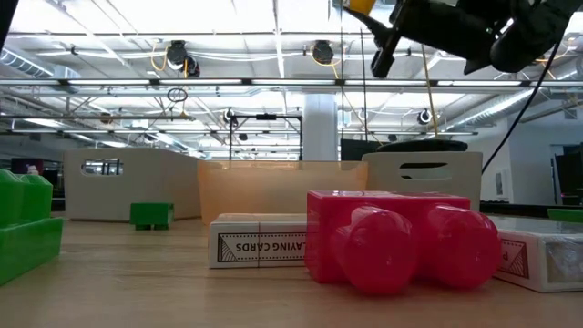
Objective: Pick & Place Toys
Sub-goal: Put the yellow game piece into the orange bin
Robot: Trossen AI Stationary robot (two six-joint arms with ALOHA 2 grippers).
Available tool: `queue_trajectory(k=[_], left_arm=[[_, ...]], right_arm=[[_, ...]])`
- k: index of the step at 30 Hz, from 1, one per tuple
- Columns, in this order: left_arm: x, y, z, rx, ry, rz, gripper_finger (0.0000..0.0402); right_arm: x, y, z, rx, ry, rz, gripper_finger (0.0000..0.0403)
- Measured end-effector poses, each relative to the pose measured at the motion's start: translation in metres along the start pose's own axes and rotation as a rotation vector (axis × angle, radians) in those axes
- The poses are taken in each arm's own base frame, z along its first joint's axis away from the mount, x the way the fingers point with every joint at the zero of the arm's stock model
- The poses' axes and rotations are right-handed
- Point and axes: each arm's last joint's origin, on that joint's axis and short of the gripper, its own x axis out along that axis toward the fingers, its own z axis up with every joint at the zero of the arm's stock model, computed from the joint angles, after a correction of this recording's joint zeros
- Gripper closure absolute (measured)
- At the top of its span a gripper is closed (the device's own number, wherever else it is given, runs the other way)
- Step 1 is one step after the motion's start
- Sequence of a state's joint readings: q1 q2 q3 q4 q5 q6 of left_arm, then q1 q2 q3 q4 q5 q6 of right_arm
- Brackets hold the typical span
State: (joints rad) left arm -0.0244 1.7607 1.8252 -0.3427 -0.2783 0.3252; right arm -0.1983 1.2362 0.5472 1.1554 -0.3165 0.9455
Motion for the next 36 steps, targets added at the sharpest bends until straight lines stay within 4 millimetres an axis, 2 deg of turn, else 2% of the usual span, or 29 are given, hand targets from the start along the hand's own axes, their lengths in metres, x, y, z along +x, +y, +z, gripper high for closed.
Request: queue_trajectory(k=[5,11,14,19,23,29,36], left_arm=[[-0.025,0.034,0.011,-0.216,-0.088,-0.054,0.0061],[-0.026,0.069,-0.009,-0.449,-0.013,-0.248,0.0093],[-0.022,0.076,-0.023,-0.512,0.068,-0.335,0.0108],[-0.019,0.073,-0.031,-0.517,0.14,-0.37,0.0126],[-0.01,0.07,-0.037,-0.508,0.167,-0.389,0.013],[0.009,0.063,-0.05,-0.526,0.229,-0.406,0.0131],[0.014,0.058,-0.06,-0.537,0.303,-0.432,0.0131]], right_arm=[[0.002,-0.007,-0.005,-0.044,0.067,-0.084,0.0272],[0.018,-0.005,-0.003,-0.155,0.182,-0.168,0.0272],[0.028,-0.001,0.0,-0.228,0.26,-0.216,0.0272],[0.036,0.002,0.007,-0.322,0.357,-0.304,0.0272],[0.04,0.006,0.014,-0.356,0.338,-0.292,0.0272],[0.04,0.006,0.013,-0.362,0.349,-0.293,0.0272],[0.04,0.005,0.012,-0.357,0.36,-0.3,0.0272]])
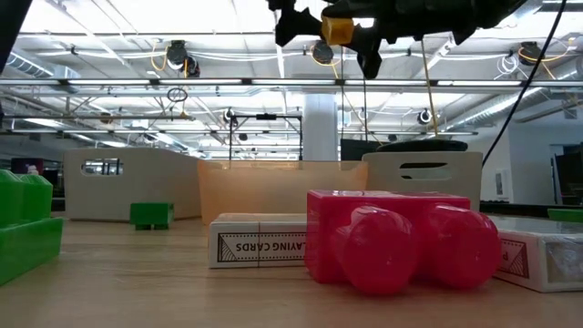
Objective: Pick & Place Toys
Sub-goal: Put the yellow game piece into the orange bin
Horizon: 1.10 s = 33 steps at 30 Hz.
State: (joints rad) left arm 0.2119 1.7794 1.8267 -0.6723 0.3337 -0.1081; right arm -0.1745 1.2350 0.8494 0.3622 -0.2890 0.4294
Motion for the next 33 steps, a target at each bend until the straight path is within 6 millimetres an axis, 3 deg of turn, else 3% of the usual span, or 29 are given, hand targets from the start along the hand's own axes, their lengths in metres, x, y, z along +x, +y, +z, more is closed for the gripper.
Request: queue_trajectory(k=[18,22,30,33], left_arm=[[0.0105,0.0041,-0.006,-0.027,0.055,-0.051,0.0135],[0.0106,0.0037,-0.0061,-0.026,0.055,-0.055,0.0171],[0.0107,0.0036,-0.006,-0.007,0.055,-0.061,0.0283],[0.0106,0.0037,-0.0057,0.006,0.051,-0.06,0.0293]], right_arm=[[0.0,-0.0004,-0.0012,-0.004,0.013,0.0,0.0272],[0.0,-0.0005,-0.0015,-0.008,0.016,-0.002,0.0272],[0.0,-0.0007,-0.0017,-0.029,0.017,-0.004,0.0272],[-0.0001,-0.0008,-0.0017,-0.031,0.017,-0.004,0.0272]])
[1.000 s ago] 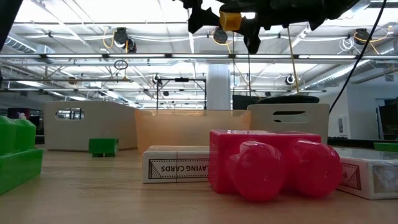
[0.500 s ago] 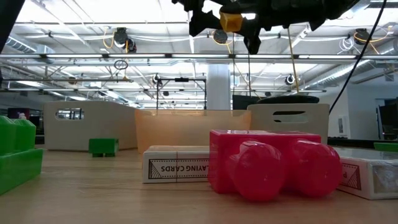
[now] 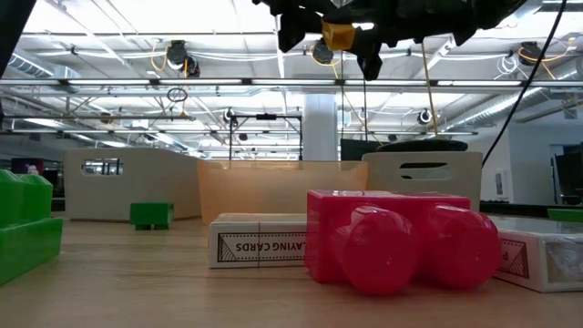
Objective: Pick & Place Toys
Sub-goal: Put the yellow game piece into the orange bin
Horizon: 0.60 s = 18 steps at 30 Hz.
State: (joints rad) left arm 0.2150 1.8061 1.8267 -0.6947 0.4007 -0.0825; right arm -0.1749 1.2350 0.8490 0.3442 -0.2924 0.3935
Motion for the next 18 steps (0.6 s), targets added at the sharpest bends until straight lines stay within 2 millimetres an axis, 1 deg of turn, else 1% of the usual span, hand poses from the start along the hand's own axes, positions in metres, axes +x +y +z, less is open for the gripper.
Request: queue_trajectory(k=[10,13,18], left_arm=[[-0.0006,0.0011,0.0012,0.026,-0.01,-0.021,0.0293],[-0.0011,0.0024,0.0015,0.03,-0.013,-0.023,0.0293],[-0.0015,0.0036,0.0024,0.047,-0.022,-0.021,0.0293]], right_arm=[[-0.0001,0.0001,0.0003,-0.001,-0.003,0.0,0.027],[-0.0001,0.0,0.0005,0.002,-0.005,-0.001,0.0255],[-0.0001,0.0003,0.0007,0.037,-0.006,0.004,0.0213]])
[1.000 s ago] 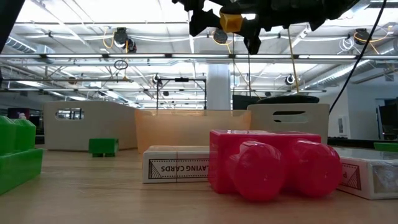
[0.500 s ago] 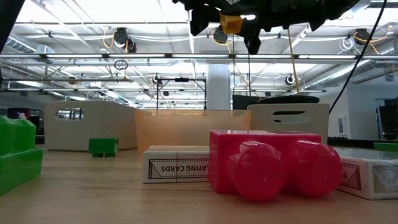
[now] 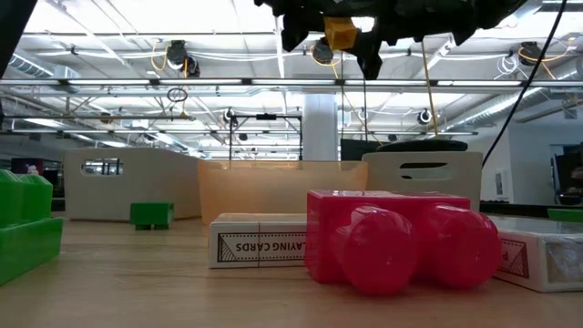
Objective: Pick & Place Toys
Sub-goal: Put the yellow game piece into the orange bin
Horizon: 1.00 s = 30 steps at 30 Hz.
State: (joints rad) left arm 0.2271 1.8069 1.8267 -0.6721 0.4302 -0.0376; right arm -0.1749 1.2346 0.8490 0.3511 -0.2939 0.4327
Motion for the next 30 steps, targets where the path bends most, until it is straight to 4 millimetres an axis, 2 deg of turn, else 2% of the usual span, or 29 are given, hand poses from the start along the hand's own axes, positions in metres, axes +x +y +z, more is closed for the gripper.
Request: queue_trajectory(k=[7,12,17,25,30], left_arm=[[0.0,0.001,-0.003,0.001,0.033,0.015,0.0293],[-0.005,0.005,-0.006,-0.009,0.056,0.036,0.0293],[-0.017,0.007,-0.009,-0.019,0.09,0.095,0.0293],[-0.03,0.011,-0.024,-0.037,0.253,0.214,0.0293],[-0.034,0.014,-0.029,-0.062,0.303,0.234,0.0293]], right_arm=[[-0.001,-0.002,0.0,0.001,0.011,0.012,0.0169],[-0.003,-0.01,0.002,0.014,0.036,0.021,0.0153],[-0.008,-0.019,0.002,0.035,0.062,-0.007,0.0147],[-0.013,-0.028,0.004,0.075,0.104,0.038,0.0149],[-0.018,-0.035,-0.003,0.099,0.116,0.009,0.0149]])
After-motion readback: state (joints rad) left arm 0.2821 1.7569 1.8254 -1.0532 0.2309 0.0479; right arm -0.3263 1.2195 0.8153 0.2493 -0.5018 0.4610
